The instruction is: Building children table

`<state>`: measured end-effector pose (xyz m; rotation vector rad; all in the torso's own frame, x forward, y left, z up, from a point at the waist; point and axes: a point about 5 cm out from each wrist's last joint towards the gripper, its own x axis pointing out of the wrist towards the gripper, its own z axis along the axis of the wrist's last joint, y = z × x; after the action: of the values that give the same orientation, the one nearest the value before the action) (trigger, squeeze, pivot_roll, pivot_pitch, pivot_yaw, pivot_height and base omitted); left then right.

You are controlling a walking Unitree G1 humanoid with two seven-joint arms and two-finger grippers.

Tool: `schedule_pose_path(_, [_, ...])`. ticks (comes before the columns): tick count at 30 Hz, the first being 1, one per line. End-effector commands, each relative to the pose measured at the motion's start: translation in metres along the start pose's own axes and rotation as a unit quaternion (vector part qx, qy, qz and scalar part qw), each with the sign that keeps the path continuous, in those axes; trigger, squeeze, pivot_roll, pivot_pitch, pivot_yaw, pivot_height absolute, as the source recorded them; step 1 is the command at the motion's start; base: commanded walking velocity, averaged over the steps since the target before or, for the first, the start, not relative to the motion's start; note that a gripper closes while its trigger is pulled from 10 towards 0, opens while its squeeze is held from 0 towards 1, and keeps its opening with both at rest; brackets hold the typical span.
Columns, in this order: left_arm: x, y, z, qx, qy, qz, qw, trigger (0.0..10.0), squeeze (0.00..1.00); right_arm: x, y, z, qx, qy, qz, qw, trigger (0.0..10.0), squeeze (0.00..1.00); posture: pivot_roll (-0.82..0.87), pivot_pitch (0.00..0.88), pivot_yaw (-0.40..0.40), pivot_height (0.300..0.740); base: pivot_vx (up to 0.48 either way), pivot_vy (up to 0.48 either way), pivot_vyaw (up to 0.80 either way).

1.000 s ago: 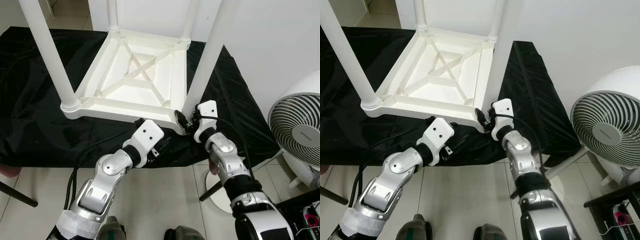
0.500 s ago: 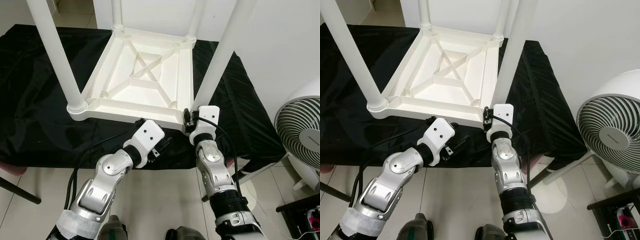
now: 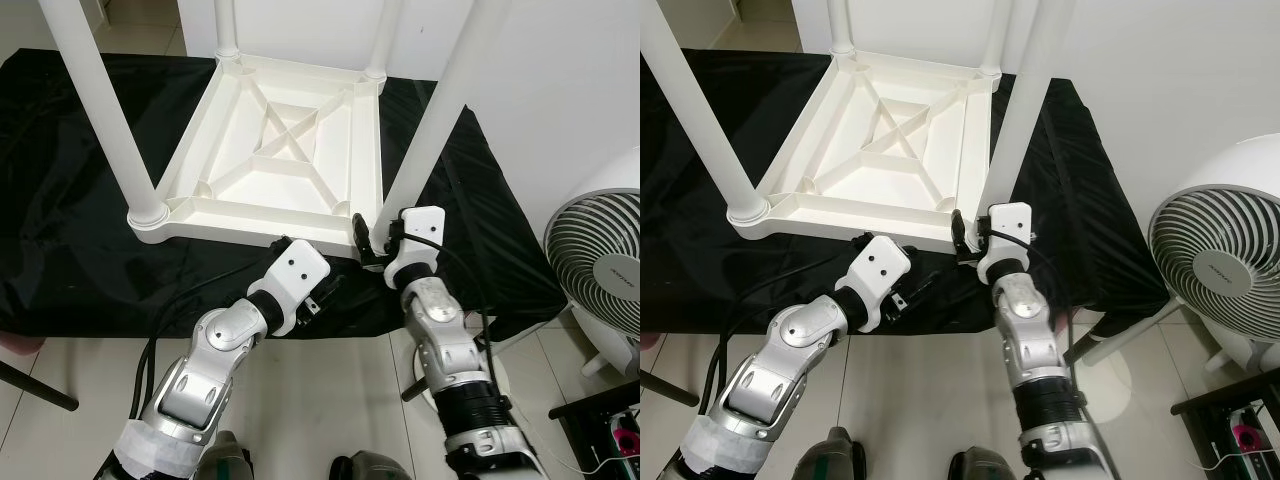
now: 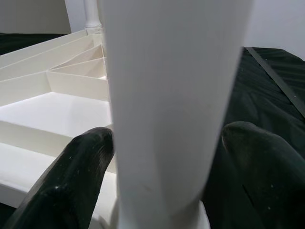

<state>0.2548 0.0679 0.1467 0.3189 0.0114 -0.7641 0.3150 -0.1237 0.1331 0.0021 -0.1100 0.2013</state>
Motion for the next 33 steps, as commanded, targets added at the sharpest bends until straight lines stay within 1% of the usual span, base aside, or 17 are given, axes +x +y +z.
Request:
schedule_pose_path(1, [-0.001, -0.001, -0.001, -0.008, 0.002, 0.008, 1.0, 10.0, 0.0, 0.0, -0.002, 0.002, 0.006, 0.0, 0.002, 1.0, 10.0, 1.0, 0.05, 0.043, -0.066, 0.74, 0.0, 0.0, 0.0])
schedule_pose_path(4, [-0.001, -0.001, -0.001, -0.009, 0.002, 0.01, 1.0, 10.0, 0.0, 0.0, -0.005, 0.003, 0.011, -0.002, 0.012, 1.0, 10.0, 1.0, 0.05, 0.044, -0.066, 0.74, 0.0, 0.0, 0.0])
schedule_pose_path(5, [-0.002, 0.0, -0.001, -0.009, 0.002, 0.012, 1.0, 10.0, 0.0, 0.0, -0.009, 0.002, 0.001, 0.005, 0.053, 0.999, 10.0, 1.0, 0.06, 0.05, -0.066, 0.74, 0.0, 0.0, 0.0])
schedule_pose_path(6, [-0.002, 0.0, -0.001, -0.009, 0.002, 0.012, 1.0, 10.0, 0.0, 0.0, -0.009, 0.002, 0.001, 0.005, 0.053, 0.999, 10.0, 1.0, 0.06, 0.05, -0.066, 0.74, 0.0, 0.0, 0.0])
schedule_pose_path(7, [-0.002, 0.001, 0.0, -0.008, 0.002, 0.013, 1.0, 10.0, 0.0, 0.0, -0.012, 0.0, -0.01, 0.01, 0.099, 0.995, 10.0, 0.96, 0.06, 0.051, -0.063, 0.74, 0.0, 0.0, 0.0])
schedule_pose_path(8, [-0.002, 0.001, 0.0, -0.008, 0.002, 0.013, 1.0, 10.0, 0.0, 0.0, -0.012, 0.0, -0.01, 0.01, 0.099, 0.995, 10.0, 0.96, 0.06, 0.051, -0.063, 0.74, 0.0, 0.0, 0.0])
schedule_pose_path(9, [-0.001, 0.002, 0.0, -0.007, 0.002, 0.014, 1.0, 10.0, 0.0, -0.001, -0.015, -0.002, -0.027, 0.018, 0.149, 0.988, 10.0, 0.0, 0.06, 0.051, -0.061, 0.74, 0.0, 0.0, 0.0])
schedule_pose_path(13, [-0.001, 0.002, 0.0, -0.007, 0.002, 0.014, 1.0, 10.0, 0.0, -0.001, -0.015, -0.002, -0.027, 0.018, 0.149, 0.988, 10.0, 0.0, 0.06, 0.051, -0.061, 0.74, 0.0, 0.0, 0.0])
schedule_pose_path(14, [-0.001, 0.003, 0.0, -0.006, 0.002, 0.014, 1.0, 10.0, 0.0, -0.001, -0.016, -0.004, -0.039, 0.026, 0.187, 0.981, 10.0, 0.0, 0.05, 0.051, -0.059, 0.74, 0.0, 0.0, 0.0])
schedule_pose_path(15, [-0.001, 0.003, 0.0, -0.006, 0.002, 0.014, 1.0, 10.0, 0.0, -0.001, -0.016, -0.004, -0.039, 0.026, 0.187, 0.981, 10.0, 0.0, 0.05, 0.051, -0.059, 0.74, 0.0, 0.0, 0.0])
schedule_pose_path(17, [0.0, 0.004, 0.001, -0.004, 0.001, 0.014, 1.0, 10.0, 0.0, 0.005, -0.016, -0.007, -0.053, 0.038, 0.231, 0.971, 10.0, 0.0, 0.06, 0.049, -0.057, 0.74, 0.0, 0.0, 0.0])
schedule_pose_path(18, [0.0, 0.004, 0.001, -0.004, 0.001, 0.014, 1.0, 10.0, 0.0, 0.005, -0.016, -0.007, -0.053, 0.038, 0.231, 0.971, 10.0, 0.0, 0.06, 0.049, -0.057, 0.74, 0.0, 0.0, 0.0])
schedule_pose_path(20, [0.001, 0.006, 0.002, -0.002, 0.0, 0.014, 1.0, 10.0, 0.0, 0.014, -0.015, -0.007, -0.062, 0.046, 0.253, 0.964, 10.0, 0.0, 0.06, 0.047, -0.057, 0.74, 0.0, 0.0, 0.0])
schedule_pose_path(21, [0.001, 0.006, 0.002, -0.002, 0.0, 0.014, 1.0, 10.0, 0.0, 0.014, -0.015, -0.007, -0.062, 0.046, 0.253, 0.964, 10.0, 0.0, 0.06, 0.047, -0.057, 0.74, 0.0, 0.0, 0.0])
schedule_pose_path(24, [0.001, 0.007, 0.003, -0.001, 0.0, 0.017, 1.0, 10.0, 0.0, 0.022, -0.013, -0.009, -0.068, 0.057, 0.275, 0.957, 10.0, 0.0, 0.07, 0.042, -0.058, 0.74, 0.0, 0.0, 0.0])
schedule_pose_path(29, [0.001, 0.008, 0.003, 0.0, 0.0, 0.019, 1.0, 10.0, 0.0, 0.025, -0.013, -0.011, -0.077, 0.063, 0.288, 0.952, 10.0, 0.0, 0.07, 0.039, -0.059, 0.74, 0.0, 0.0, 0.0])
schedule_pose_path(33, [0.0, 0.01, 0.004, 0.002, -0.001, 0.021, 1.0, 10.0, 0.0, 0.025, -0.011, -0.016, -0.078, 0.076, 0.308, 0.945, 10.0, 0.0, 0.08, 0.037, -0.059, 0.74, 0.0, 0.0, 0.0])
